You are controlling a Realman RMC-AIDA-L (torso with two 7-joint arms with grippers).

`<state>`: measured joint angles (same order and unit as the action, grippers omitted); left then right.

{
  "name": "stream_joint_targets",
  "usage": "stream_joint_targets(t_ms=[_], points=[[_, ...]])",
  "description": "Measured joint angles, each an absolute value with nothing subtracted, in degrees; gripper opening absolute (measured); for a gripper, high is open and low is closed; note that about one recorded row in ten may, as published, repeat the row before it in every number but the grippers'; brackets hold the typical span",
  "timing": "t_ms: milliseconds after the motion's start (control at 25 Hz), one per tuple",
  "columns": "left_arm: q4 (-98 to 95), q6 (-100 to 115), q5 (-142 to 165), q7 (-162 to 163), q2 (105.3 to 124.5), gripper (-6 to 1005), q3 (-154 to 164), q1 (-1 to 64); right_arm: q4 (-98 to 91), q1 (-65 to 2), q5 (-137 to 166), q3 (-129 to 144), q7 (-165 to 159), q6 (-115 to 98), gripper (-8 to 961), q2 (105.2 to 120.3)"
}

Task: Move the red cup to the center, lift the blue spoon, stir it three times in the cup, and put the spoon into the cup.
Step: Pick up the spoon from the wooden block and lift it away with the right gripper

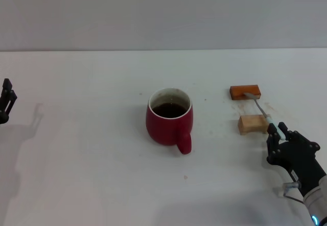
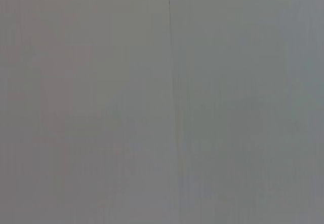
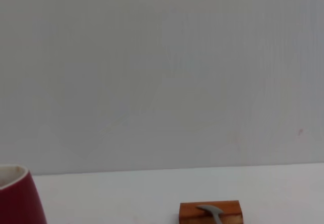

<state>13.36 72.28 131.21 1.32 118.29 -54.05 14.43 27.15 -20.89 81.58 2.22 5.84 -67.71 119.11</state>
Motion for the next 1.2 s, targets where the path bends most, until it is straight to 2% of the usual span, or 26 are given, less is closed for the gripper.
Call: stream_joint_targets(t_ms=[960,1080,1160,1200], points=[[13.6,74.5,131.5,1.3,118.3,846,-54.1,13.7,29.8,-21.0,81.8,2.2,6.1,-72.0,145,118.15],[13.5,74.6,131.5,1.3,118.3,846,-54.1,13.7,30.8,-21.2,81.7,2.0,6.6,-72.9,128,117.4],[13.5,74.6,131.4,1.3,118.3,846,-54.0,13.8,34.5,-21.2,81.6,0.2,11.1,-73.1,123,115.73],[13.5,74.6,131.4,1.3,118.3,846,-54.1,13.8,34.5,-21.2,81.6,0.2,11.1,-73.1,123,115.73]])
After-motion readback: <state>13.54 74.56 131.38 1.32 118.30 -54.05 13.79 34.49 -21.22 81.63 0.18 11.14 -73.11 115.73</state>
